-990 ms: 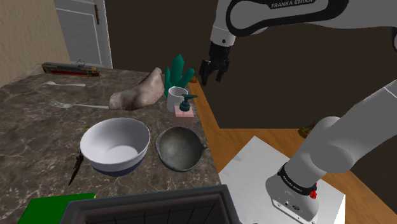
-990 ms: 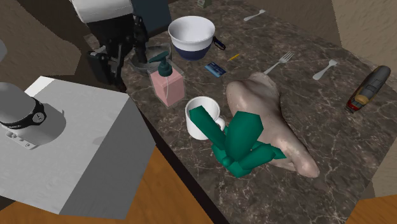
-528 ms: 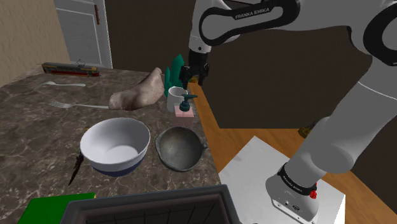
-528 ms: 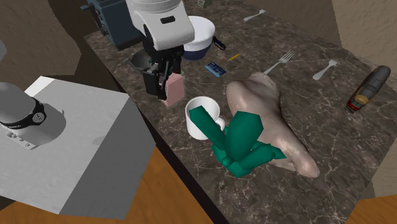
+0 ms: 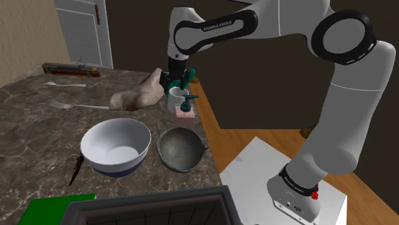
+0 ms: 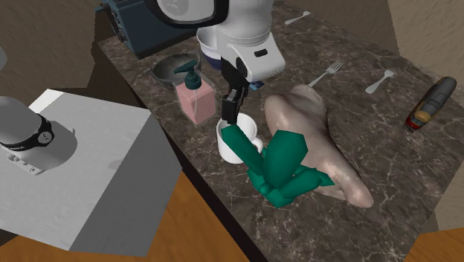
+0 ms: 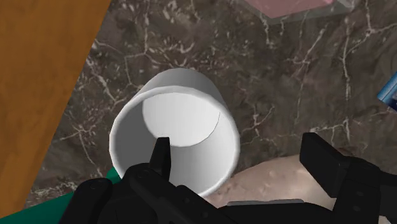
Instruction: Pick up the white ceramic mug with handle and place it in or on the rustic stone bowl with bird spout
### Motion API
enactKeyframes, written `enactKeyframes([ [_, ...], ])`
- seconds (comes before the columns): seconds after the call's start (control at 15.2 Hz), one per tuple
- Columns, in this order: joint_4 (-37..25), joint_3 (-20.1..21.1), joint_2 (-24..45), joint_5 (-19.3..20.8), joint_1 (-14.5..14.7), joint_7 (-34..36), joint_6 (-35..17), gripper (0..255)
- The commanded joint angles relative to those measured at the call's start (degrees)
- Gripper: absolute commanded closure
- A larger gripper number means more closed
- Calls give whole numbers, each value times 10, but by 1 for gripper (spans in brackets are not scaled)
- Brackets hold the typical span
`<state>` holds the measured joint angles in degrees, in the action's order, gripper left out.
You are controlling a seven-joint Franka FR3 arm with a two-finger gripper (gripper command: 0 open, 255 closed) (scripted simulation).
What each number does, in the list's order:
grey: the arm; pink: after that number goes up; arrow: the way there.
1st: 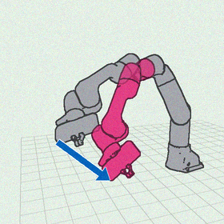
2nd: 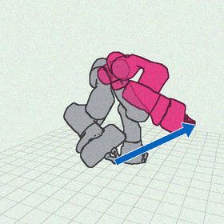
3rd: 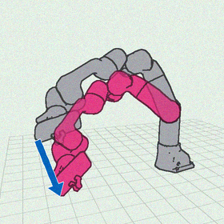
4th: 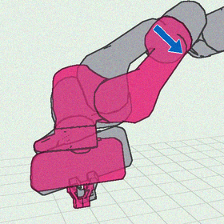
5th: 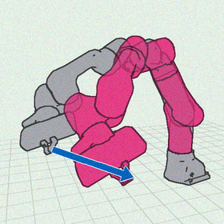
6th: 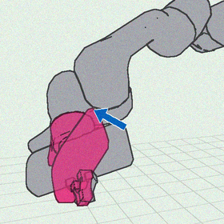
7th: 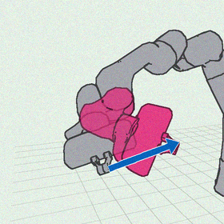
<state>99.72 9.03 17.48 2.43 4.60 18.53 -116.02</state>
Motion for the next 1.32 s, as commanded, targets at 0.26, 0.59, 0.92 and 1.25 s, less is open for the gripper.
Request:
enactKeyframes([
  [0.26,3,-1,33,5,3,4,-36,0],
  [0.59,12,-2,41,7,3,5,-52,0],
  [0.92,12,-2,41,7,3,5,-52,0],
  [1.25,12,-2,41,7,3,5,-52,255],
])
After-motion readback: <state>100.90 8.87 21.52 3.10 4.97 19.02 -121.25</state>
